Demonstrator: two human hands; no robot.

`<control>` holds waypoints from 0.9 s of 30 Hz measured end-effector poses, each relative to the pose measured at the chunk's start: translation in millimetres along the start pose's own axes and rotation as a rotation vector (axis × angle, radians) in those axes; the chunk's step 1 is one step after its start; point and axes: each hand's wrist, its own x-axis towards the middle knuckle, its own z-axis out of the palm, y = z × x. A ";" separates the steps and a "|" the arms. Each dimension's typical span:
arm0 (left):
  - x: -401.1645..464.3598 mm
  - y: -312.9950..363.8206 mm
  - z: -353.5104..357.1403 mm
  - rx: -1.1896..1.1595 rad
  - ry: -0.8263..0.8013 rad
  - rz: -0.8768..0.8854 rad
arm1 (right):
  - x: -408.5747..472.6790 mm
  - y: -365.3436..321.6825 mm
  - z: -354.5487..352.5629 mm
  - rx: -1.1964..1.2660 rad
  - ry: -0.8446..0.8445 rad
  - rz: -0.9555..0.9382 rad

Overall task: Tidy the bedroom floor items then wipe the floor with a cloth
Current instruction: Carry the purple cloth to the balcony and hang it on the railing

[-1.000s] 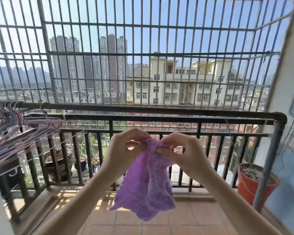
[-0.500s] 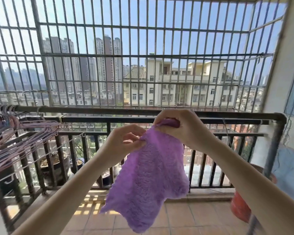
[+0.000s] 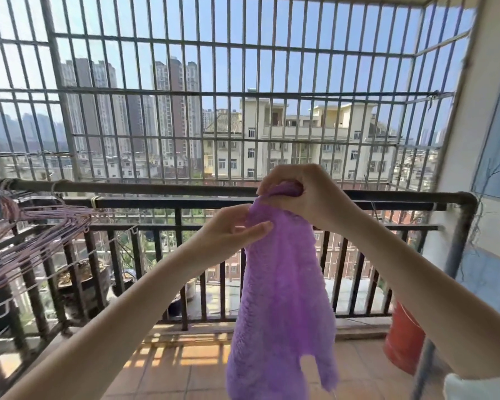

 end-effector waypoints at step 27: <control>43.4 -9.1 -12.4 0.725 0.421 0.251 | -65.2 63.6 45.0 0.577 0.157 0.565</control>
